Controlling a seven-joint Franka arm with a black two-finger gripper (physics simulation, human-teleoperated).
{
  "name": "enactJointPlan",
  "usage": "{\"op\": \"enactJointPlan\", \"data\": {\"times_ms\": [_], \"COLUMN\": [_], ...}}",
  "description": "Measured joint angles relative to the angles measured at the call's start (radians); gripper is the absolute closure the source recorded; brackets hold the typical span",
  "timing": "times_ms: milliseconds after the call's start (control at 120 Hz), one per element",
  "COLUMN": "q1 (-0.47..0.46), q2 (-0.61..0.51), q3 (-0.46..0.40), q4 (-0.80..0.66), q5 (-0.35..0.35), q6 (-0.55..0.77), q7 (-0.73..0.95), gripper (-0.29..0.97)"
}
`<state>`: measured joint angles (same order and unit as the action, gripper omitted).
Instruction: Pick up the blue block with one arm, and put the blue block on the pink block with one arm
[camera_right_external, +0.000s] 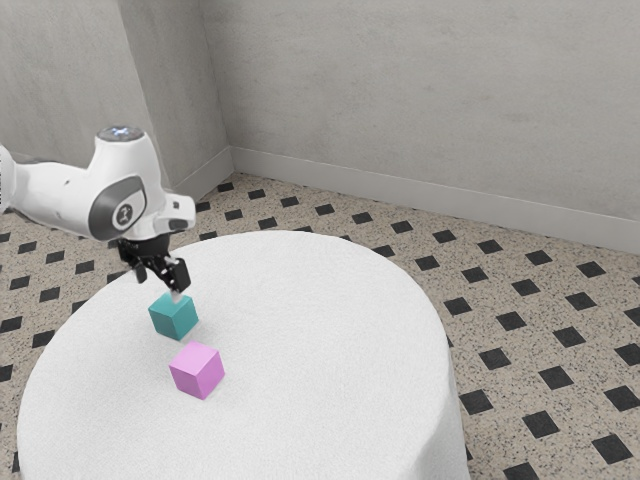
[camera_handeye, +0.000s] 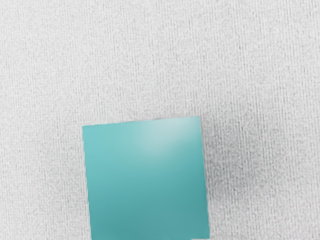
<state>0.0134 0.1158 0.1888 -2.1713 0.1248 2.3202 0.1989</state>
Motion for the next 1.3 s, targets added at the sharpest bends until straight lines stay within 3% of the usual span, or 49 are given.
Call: {"op": "enactJointPlan", "data": {"times_ms": [1300], "q1": [0.039], "q2": [0.151], "q3": [-0.012], "q4": [0.043], "q5": [-0.086], "q6": [0.07], "q7": [0.063], "gripper": [0.0]}}
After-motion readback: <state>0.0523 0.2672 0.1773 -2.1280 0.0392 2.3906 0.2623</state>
